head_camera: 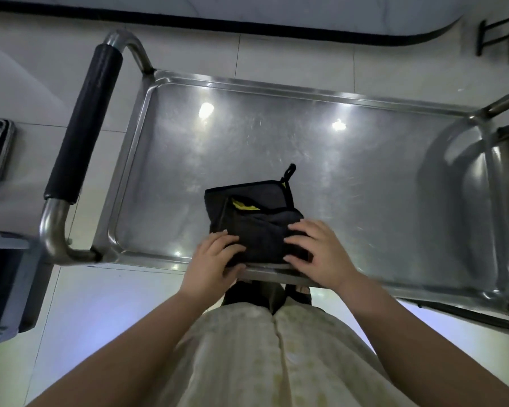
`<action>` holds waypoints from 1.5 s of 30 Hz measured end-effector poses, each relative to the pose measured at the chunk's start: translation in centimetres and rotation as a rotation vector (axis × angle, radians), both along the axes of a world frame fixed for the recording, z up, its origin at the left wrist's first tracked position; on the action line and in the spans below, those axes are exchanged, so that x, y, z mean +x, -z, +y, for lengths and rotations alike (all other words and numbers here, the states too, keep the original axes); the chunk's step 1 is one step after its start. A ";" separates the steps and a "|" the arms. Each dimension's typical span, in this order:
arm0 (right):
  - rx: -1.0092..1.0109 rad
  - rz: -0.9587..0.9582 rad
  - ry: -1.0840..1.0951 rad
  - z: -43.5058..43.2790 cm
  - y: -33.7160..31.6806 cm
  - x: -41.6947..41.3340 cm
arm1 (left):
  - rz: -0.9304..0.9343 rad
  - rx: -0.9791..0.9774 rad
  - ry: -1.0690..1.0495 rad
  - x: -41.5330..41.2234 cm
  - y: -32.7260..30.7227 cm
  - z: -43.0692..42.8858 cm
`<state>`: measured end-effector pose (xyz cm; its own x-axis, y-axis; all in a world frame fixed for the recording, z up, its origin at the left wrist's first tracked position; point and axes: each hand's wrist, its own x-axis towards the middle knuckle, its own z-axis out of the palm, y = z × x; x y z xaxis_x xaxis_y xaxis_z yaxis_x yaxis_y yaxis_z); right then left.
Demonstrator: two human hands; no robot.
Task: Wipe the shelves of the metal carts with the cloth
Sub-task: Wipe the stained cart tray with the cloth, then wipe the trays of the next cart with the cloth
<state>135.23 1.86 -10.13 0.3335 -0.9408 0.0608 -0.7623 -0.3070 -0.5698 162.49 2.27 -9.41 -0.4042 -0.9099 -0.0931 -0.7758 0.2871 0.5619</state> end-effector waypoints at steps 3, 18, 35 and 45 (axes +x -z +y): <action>0.069 0.194 -0.029 1.5 -0.2 0.8 | -0.025 -0.071 0.191 2.3 0.0 -1.1; 0.180 -0.080 0.250 -4.2 -10.0 0.6 | 0.100 -0.031 -0.107 -2.6 -9.4 -6.0; -0.186 -0.069 0.069 11.2 -16.2 -9.8 | 0.004 -0.454 -0.014 -11.3 -15.4 9.3; 0.151 -0.222 0.276 17.7 -8.4 -9.5 | -0.039 -0.194 0.121 -11.5 -8.7 12.7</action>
<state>125.72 19.52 -1.71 0.0603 -0.9973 -0.0427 -0.6574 -0.0075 -0.7535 151.01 15.01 -0.74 -0.5112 -0.8573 0.0610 -0.7489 0.4791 0.4577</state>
